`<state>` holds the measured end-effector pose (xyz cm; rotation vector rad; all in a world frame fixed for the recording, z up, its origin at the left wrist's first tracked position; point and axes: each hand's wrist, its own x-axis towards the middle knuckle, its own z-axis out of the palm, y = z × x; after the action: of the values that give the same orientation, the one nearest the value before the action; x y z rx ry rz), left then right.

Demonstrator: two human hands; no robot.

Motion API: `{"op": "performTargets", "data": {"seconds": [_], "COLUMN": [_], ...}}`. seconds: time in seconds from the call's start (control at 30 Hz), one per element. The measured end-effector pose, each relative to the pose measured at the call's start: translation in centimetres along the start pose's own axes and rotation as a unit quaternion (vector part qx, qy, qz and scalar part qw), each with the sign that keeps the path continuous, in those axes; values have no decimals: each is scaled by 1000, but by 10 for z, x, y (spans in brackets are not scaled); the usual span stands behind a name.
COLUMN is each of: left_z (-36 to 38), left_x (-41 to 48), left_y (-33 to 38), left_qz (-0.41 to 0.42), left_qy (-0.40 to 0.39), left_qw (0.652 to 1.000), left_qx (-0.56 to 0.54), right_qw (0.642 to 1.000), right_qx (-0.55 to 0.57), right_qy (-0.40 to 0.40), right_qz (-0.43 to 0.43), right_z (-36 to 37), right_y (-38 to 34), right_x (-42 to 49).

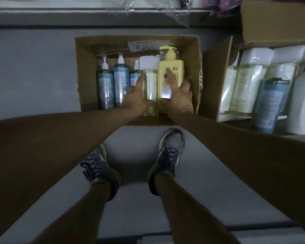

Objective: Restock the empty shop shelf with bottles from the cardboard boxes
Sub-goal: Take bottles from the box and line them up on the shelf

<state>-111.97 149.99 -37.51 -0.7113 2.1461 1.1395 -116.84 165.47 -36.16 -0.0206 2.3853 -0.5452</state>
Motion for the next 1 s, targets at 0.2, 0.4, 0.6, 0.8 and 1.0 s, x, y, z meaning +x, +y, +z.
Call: {"op": "performTargets", "data": {"seconds": [0.2, 0.4, 0.6, 0.8, 1.0], "left_z": [19, 21, 26, -23, -88], "left_x": [16, 38, 39, 15, -43], "left_y": [4, 21, 21, 0, 9], "left_qz": [-22, -72, -57, -61, -28], "left_qy": [16, 61, 92, 72, 50], "left_qw": [999, 994, 993, 993, 991], "left_qx": [36, 54, 42, -74, -120], "right_qw": [1000, 997, 999, 993, 980], "right_qx": [5, -28, 31, 118, 191], "right_qy": [-5, 38, 22, -8, -34], "right_qz": [-23, -62, -37, -17, -39], "right_z": [-6, -19, -20, -31, -65], "right_y": [-3, -5, 2, -2, -35], "right_x": [4, -10, -19, -30, -72]}}
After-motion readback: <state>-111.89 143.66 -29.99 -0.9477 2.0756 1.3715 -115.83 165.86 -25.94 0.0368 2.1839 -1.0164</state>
